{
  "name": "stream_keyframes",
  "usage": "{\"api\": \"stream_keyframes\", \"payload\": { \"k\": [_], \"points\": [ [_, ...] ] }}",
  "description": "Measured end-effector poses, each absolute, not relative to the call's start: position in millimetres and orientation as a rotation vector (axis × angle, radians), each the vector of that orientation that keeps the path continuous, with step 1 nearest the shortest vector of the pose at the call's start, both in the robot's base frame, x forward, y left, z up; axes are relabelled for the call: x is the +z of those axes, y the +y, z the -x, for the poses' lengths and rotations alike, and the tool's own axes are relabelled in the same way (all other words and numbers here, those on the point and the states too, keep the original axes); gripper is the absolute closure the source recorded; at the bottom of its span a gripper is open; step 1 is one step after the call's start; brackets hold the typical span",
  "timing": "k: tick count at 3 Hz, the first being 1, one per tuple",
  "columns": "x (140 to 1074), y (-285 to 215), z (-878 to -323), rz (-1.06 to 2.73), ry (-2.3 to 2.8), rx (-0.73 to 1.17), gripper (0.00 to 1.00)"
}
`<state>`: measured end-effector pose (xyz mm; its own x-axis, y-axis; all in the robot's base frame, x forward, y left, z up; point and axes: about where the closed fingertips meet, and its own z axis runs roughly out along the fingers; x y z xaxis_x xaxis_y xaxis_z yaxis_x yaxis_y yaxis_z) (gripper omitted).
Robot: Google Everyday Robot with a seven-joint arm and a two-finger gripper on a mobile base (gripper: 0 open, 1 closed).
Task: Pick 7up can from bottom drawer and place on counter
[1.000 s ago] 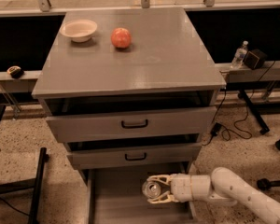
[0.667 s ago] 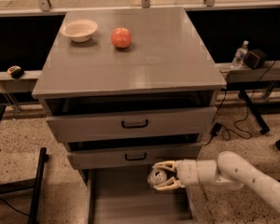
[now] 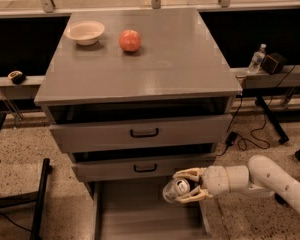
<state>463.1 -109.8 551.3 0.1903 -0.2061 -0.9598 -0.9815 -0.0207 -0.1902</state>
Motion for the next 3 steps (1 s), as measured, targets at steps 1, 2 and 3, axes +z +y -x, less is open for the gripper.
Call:
{"api": "stream_keyframes", "payload": {
  "k": [1,2,3],
  "points": [
    [568,-104,-476,1.438,1.192,0.996,1.0],
    [612,-94,-467,1.516,1.164,0.944,1.0],
    [692,-83,-442,1.686,1.08,0.853,1.0]
  ]
}}
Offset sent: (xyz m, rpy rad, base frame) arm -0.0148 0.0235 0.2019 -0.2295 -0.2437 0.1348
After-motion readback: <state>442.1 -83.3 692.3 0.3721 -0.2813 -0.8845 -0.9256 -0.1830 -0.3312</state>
